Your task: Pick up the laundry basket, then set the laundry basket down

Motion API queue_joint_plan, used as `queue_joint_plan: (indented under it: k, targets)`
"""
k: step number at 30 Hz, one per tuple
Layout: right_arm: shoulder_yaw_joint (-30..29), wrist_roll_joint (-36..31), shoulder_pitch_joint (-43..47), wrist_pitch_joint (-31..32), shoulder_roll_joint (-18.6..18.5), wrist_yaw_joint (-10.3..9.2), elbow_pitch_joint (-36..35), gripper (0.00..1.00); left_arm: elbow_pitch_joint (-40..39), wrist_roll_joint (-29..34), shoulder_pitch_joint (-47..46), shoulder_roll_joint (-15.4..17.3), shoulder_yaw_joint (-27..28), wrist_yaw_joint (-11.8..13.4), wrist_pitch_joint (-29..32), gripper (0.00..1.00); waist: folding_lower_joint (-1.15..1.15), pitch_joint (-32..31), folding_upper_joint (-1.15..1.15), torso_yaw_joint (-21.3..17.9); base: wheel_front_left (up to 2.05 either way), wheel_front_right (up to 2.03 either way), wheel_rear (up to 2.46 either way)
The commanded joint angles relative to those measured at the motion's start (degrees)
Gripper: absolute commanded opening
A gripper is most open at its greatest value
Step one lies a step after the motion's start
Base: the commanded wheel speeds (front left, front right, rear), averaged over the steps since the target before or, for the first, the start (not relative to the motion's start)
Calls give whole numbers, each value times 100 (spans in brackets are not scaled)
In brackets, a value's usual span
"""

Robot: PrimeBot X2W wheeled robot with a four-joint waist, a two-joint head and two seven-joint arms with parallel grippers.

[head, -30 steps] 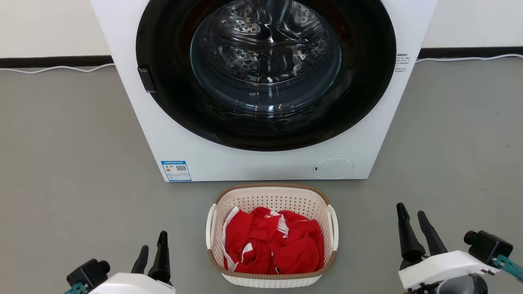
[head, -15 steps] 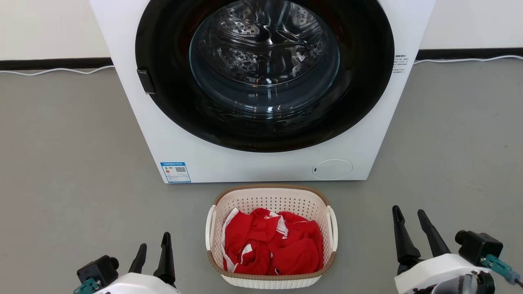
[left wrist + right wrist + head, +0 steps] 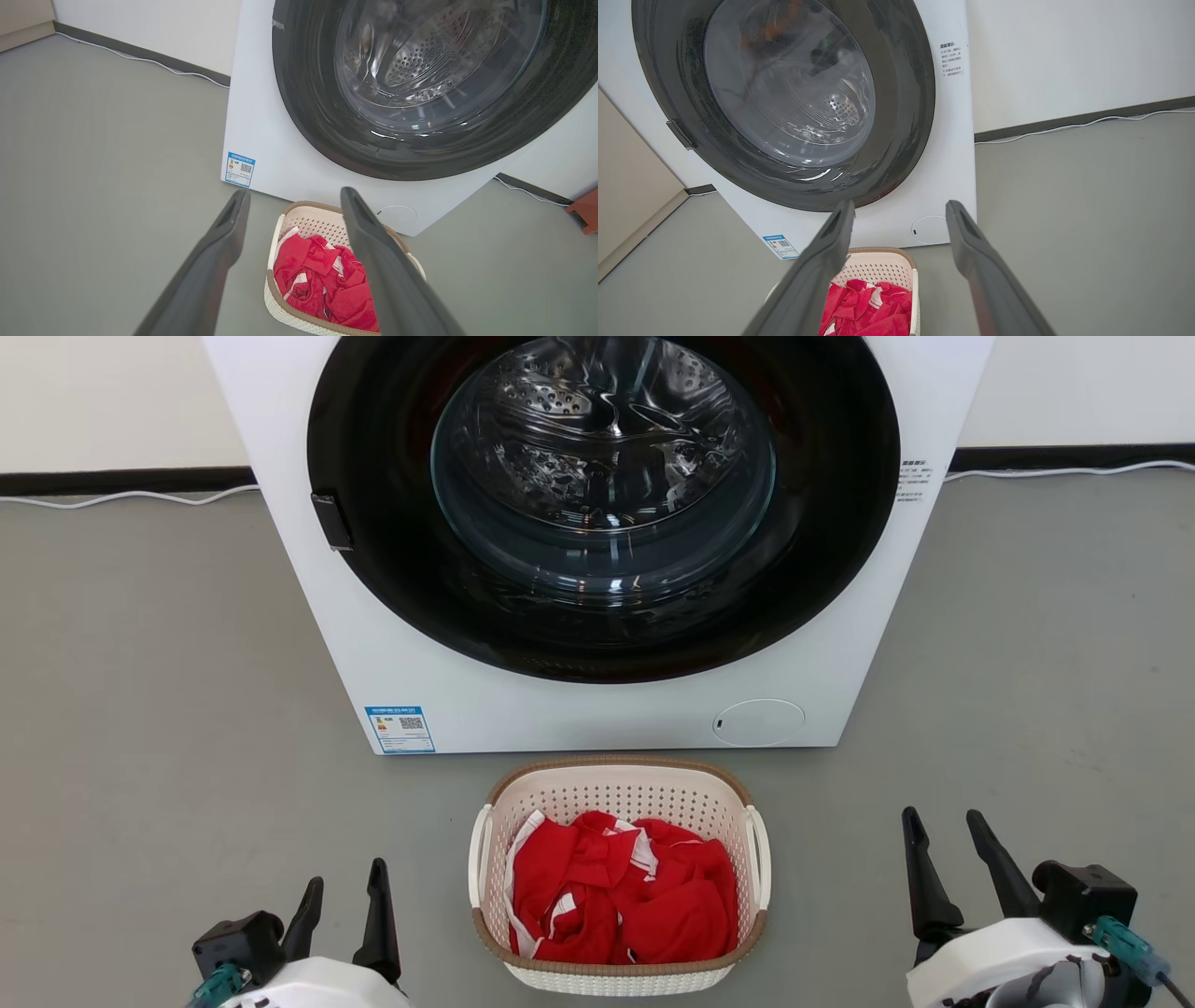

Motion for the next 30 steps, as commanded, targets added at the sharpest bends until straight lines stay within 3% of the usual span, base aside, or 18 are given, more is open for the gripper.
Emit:
queue_joint_plan:
  k: [1,24,30]
  targets:
    - [91,-223,-266,-132,-27,33,-97,100,-163,224,-233,56,120,61,-93,100,0,1,0,-3,0,0,0]
    - [40,-1753,-382,-516,12,42,200,100,-154,1692,-253,77,112,278,-480,100,0,76,0,-33,0,0,0]
    - [55,-1786,-382,-524,15,42,220,100,-124,1669,-254,77,143,254,-487,100,0,82,0,-40,0,0,0]
